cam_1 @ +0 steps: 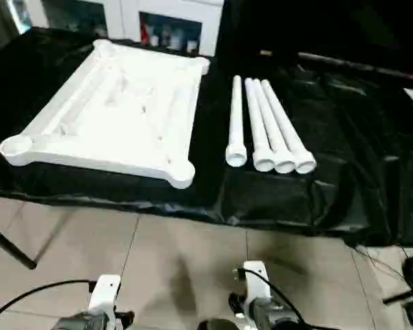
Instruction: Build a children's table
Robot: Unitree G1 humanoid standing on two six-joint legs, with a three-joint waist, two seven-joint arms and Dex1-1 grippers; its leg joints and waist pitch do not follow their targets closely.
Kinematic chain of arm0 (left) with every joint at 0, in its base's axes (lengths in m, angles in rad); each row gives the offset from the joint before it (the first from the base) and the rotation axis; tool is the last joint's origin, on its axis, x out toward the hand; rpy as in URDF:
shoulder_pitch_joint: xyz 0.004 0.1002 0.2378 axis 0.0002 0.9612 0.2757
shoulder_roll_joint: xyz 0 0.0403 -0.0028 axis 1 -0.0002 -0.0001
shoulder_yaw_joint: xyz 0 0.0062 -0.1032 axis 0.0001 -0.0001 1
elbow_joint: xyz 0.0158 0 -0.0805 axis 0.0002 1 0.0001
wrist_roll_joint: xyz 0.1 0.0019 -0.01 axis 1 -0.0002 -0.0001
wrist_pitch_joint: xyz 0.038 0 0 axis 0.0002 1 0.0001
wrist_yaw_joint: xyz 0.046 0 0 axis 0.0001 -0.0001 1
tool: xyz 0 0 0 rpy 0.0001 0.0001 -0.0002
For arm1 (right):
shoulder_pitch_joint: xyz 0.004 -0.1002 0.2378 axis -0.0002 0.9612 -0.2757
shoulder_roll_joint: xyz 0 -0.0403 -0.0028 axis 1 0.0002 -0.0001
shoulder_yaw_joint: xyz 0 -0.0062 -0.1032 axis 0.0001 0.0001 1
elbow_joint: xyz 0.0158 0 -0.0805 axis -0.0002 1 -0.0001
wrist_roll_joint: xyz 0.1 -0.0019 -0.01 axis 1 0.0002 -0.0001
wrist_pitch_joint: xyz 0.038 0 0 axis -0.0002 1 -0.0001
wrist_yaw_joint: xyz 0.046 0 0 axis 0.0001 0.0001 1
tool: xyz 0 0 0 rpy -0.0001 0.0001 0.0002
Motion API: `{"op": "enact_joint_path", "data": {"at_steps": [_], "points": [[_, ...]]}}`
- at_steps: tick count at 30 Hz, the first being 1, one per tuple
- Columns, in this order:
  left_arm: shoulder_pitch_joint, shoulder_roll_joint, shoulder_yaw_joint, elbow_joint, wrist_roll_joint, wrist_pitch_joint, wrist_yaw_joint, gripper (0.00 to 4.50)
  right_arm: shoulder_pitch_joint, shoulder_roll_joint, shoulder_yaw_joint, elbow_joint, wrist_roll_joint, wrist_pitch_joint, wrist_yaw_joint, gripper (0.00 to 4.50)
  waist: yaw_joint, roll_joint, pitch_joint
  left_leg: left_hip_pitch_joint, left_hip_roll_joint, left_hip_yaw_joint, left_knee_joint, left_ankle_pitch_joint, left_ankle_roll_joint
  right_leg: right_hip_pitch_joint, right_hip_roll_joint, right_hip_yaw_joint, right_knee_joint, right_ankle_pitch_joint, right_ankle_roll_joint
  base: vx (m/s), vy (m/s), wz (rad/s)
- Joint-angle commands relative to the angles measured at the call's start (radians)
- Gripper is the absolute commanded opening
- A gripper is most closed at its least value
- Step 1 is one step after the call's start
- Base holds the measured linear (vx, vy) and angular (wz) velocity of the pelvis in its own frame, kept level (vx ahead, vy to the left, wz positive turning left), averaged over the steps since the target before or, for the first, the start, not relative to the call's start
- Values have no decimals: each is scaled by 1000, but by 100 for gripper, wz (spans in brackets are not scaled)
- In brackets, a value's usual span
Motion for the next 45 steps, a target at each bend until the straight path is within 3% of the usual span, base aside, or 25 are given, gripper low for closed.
{"op": "enact_joint_path", "data": {"at_steps": [1, 5, 7, 10, 12, 15, 16, 18, 19, 21, 22, 23, 24, 25, 26, 27, 29, 30, 31, 32, 33, 34, 35, 38, 45], "points": [[19, -5, -6, 29, 9, 12, -2, 443, -6, -8, -13, 4, -12, 5, -5, 349, 3, 9, -29, -1, 50, -18, -117, -257, 24, 28, -58, 33, -71, -243, -181, 0, 0, 0], [14, -7, -8, 31, 13, 12, -12, 443, -10, -6, -14, 4, -13, 6, -8, 349, 9, 9, -39, 6, 48, -7, -105, -182, 51, 24, -58, 37, -63, -157, -218, 0, 0, 0], [12, -7, -6, 33, 14, 14, -16, 443, -12, -5, -14, 5, -14, 7, -8, 349, 10, 9, -50, -3, 43, -1, -84, 25, 115, 26, -54, 37, -37, 79, -272, 39, -15, 0], [11, -7, -6, 33, 14, 12, -13, 443, -13, -5, -15, 5, -14, 7, -8, 349, 8, -5, -80, -15, 2, 9, -28, 572, 370, 11, -30, 20, 8, 681, -368, 18, -6, -1], [12, -7, -5, 33, 15, 7, -10, 443, -13, -4, -17, 5, -12, 6, -7, 349, 8, -5, -98, -26, -13, 8, -11, 655, 463, -4, -22, 8, 13, 815, -384, 0, 0, 0], [12, -5, -7, 36, 18, 2, -11, 443, -12, -3, -23, 5, -8, 1, -7, 349, 8, -2, -62, -24, 22, 23, -46, 56, 381, -13, -49, -4, -64, 55, -373, -61, -18, 3], [12, -5, -7, 36, 18, 2, -11, 443, -12, -3, -23, 5, -8, 1, -7, 349, 6, 4, -42, -4, 36, 11, -62, -297, 198, -19, -57, -9, -100, -422, -271, -105, -27, 2], [11, -4, -12, 38, 24, -2, -14, 443, -12, -3, -19, 5, -12, -6, -4, 349, -16, 12, -13, 40, 40, -20, -70, -592, 9, -48, -49, -59, -156, -783, -52, -121, 2, -14], [12, -4, -14, 38, 26, -4, -14, 443, -11, -4, -18, 5, -14, -8, -5, 349, -32, 16, -9, 11, 45, -41, -100, -610, -20, 5, -47, -100, -163, -770, 24, -168, 63, -30], [12, -4, -14, 39, 25, -2, -20, 443, -10, -3, -20, 5, -13, -11, -6, 349, -36, 39, 14, -58, 93, -51, -212, -786, -33, 97, -20, -111, -27, -480, -24, -120, 50, -18], [12, -4, -14, 39, 25, -2, -20, 443, -10, -3, -20, 5, -13, -11, -6, 349, 18, 60, 2, -64, 88, -6, -235, -803, -21, 115, -3, -91, 82, -156, -69, -97, -68, 7], [12, -3, -18, 41, 30, -1, -24, 443, -9, -4, -16, 5, -17, -10, 1, 349, 10, 22, -1, 4, 86, -5, -214, -748, -4, 62, -32, -34, 47, -264, -53, -97, -68, 7], [12, -3, -19, 42, 31, -1, -26, 443, -9, -4, -15, 5, -18, -10, 3, 349, 14, -5, -7, 101, 62, 35, -109, -659, -51, -45, -42, 7, -71, -548, -30, 47, -122, -3], [12, -3, -19, 42, 33, -2, -27, 443, -9, -4, -16, 5, -19, -10, 5, 349, 23, -23, 8, 109, 5, 26, 43, -363, -26, -95, -118, 47, -205, -1071, 25, 53, -64, -12], [13, -3, -19, 42, 33, -3, -27, 443, -8, -4, -18, 5, -18, -11, 5, 349, 60, -34, -29, 12, 10, -10, 11, -160, 18, 39, -153, 166, -161, -1052, 35, 91, -41, -52], [13, -3, -19, 42, 33, -3, -27, 443, -8, -4, -18, 5, -18, -11, 5, 349, 65, -46, -18, -16, 6, -25, 10, -132, 29, 53, -148, 174, -145, -1002, 32, 63, 45, -73], [16, -4, -18, 43, 34, -6, -26, 443, -5, -3, -22, 5, -17, -11, 2, 349, 89, -28, -33, 15, -17, -24, 25, -120, 98, 42, -107, 253, -129, -604, -132, 42, 42, -61], [18, -3, -20, 43, 37, -11, -23, 443, -3, -3, -24, 5, -17, -11, -1, 349, 102, -44, -31, -39, -17, -65, 41, -97, 179, 82, -168, 240, -127, -487, -189, -18, 75, -13], [18, -3, -21, 43, 38, -13, -23, 443, -3, -3, -23, 5, -18, -12, -3, 349, 102, -9, -26, -19, 18, -97, 63, -102, 173, 41, -205, 242, -154, -414, -306, -18, 75, -13], [18, -3, -21, 43, 40, -14, -24, 443, -2, -3, -23, 5, -20, -12, -4, 349, 73, 19, -28, -5, 39, -93, -50, -89, 168, 26, -92, 148, -100, -310, -326, -18, 161, 1], [19, -3, -19, 44, 39, -16, -22, 443, -1, -3, -22, 5, -20, -13, -3, 349, 52, 31, -34, 17, 37, -81, -97, -46, 203, 10, -14, 91, -56, -216, -304, 39, 213, 0], [19, -3, -14, 44, 37, -17, -20, 443, 0, -3, -21, 5, -22, -15, -1, 349, 14, 37, -56, 75, 32, -91, -80, 205, 315, -27, 36, 16, 18, -15, -274, 50, 320, 5], [19, -3, -9, 44, 34, -17, -18, 443, 0, -3, -21, 5, -23, -16, 0, 349, -1, 34, -43, 55, 42, -87, -88, 291, 361, -21, 29, -6, 15, 36, -217, 53, 219, 6], [21, -1, -3, 42, 33, -25, -15, 443, 3, -2, -23, 5, -30, -24, 4, 349, -5, 10, -51, 39, 26, -77, -78, 270, 322, 15, -32, 17, -26, 34, -200, 16, 178, 1], [55, 16, -14, -10, 34, -178, -38, 443, 14, -7, 12, -2, -66, -107, 77, 349, 0, -8, -42, 22, 27, -63, -90, -59, 245, 12, -72, 41, -54, -112, -194, 0, 26, 1]]}}
